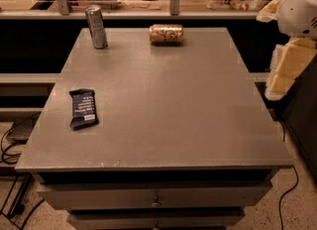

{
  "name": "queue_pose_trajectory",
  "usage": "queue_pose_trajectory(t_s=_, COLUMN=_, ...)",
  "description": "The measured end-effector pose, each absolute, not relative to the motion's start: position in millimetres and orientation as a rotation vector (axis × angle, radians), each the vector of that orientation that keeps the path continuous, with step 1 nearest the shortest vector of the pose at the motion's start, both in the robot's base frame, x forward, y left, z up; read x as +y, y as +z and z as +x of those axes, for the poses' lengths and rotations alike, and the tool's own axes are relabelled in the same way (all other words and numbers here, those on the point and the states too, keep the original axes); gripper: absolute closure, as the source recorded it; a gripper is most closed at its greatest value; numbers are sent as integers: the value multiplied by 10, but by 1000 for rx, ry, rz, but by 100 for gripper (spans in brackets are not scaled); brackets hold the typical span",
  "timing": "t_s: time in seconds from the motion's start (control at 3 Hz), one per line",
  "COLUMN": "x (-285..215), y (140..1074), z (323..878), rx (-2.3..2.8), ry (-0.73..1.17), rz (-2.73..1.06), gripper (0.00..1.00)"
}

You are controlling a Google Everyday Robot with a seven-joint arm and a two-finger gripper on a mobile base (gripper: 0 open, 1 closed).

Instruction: Place orange can upright

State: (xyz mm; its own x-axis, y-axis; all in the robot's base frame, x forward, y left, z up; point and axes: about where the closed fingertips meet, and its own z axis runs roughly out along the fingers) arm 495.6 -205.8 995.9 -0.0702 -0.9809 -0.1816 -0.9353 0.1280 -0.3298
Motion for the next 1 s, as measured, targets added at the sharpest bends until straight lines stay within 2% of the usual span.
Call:
queue_pose_trajectory(t_s=0.67, x=-1910, y=9808, z=5125, rx=2069, ry=-142, rz=-1861, gripper=0)
queue_pose_trajectory(t_s=1.0, x=-1556, y=9694, z=5420, rx=2005, ry=-120, rz=-1912, gripper=0)
